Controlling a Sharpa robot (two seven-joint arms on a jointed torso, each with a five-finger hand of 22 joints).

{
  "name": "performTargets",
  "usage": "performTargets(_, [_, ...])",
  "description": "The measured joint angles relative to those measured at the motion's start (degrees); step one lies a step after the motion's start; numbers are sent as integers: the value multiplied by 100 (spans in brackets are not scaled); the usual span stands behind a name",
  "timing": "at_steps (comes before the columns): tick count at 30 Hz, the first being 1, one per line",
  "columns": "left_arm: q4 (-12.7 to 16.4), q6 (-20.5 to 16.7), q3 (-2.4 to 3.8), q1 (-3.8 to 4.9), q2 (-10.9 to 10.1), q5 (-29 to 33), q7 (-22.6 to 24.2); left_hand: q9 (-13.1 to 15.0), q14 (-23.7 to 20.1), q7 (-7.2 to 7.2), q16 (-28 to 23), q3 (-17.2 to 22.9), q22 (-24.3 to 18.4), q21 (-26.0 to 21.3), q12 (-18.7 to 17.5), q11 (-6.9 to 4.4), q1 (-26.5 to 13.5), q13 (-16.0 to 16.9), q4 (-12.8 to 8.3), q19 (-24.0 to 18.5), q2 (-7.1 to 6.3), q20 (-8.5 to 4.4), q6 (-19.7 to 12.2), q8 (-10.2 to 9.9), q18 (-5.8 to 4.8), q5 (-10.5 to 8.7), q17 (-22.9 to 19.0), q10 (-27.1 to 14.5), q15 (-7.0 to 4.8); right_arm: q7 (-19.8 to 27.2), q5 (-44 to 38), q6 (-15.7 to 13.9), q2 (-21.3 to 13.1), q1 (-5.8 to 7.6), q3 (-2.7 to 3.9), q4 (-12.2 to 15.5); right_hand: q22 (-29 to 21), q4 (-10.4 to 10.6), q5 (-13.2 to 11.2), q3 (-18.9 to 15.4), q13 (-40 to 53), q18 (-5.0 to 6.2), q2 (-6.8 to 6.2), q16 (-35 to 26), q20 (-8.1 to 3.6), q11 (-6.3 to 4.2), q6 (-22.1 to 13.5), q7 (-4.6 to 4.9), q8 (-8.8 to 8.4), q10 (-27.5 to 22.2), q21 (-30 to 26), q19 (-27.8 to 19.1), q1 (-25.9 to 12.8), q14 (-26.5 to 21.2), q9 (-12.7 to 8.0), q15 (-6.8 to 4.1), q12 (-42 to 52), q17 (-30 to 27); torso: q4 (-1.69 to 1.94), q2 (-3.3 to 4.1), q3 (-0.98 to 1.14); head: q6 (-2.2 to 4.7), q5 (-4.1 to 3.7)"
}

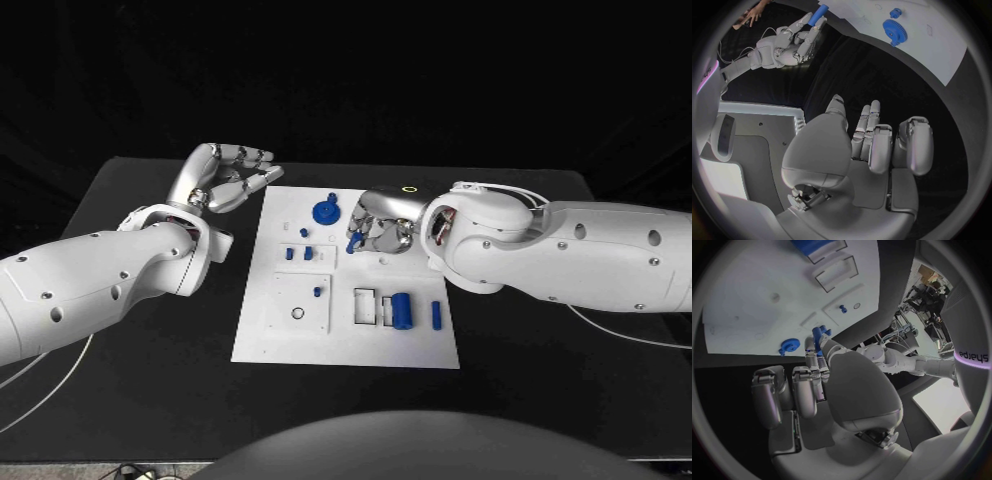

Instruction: Assemble the parts on the task board

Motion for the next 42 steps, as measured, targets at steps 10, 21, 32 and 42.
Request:
performTargets(10, [-26, 3, 0, 0, 32, -42, 0, 0, 0, 0, 0, 0, 0, 0, 0, 0, 0, 0, 0, 0, 0, 0, 0, 0, 1, 0, 0, 0, 0, 139, 58, 173, 627, 5, 6, -35, -1, -5, 11, 5, 0, 0, 0, 0, 22, 20, 1, 1, -3, 20, 0, -22, 0, -13, 0, 13, -32, 5, 12, 7, -4, 0, 40])
performTargets(21, [-22, 5, 0, -1, 31, -81, 0, 0, 0, 0, 0, 0, 0, 0, 0, 0, 0, 0, 0, 0, 0, 0, 0, 0, 1, 0, -1, 0, 0, 305, -10, 363, 1091, -95, 5, -211, -1, -9, 10, 42, 0, -1, -1, 0, 43, 20, 10, 10, -36, 20, 0, 0, 0, 0, 4, 40, -97, 4, 9, 11, -4, 0, 205])
performTargets(32, [-21, 8, 0, -1, 32, -95, 1, 0, 0, 0, 0, 0, -1, 0, 0, 0, 0, 0, 0, 0, 0, 0, 0, 0, 1, 0, -1, 0, 0, 487, -270, 592, 1322, -177, 5, -293, -2, -66, 8, 101, 0, -1, -15, 0, 64, 43, 9, 29, -83, -3, 0, -21, 14, -10, 4, 73, -159, 3, 8, 1, -4, 0, 227])
performTargets(42, [-16, 8, 0, -1, 21, -102, 2, 0, 0, 0, 0, 0, -1, 0, 0, 0, 0, 0, 0, 0, 0, 0, 0, 0, 0, 0, -1, 0, 0, 672, -656, 874, 1414, -223, 6, -343, -3, -56, 6, 136, -5, 0, -14, 0, 64, 72, -19, 59, -104, -32, 0, -21, 16, 0, -20, 82, -200, 3, 7, -2, -4, 0, 218])
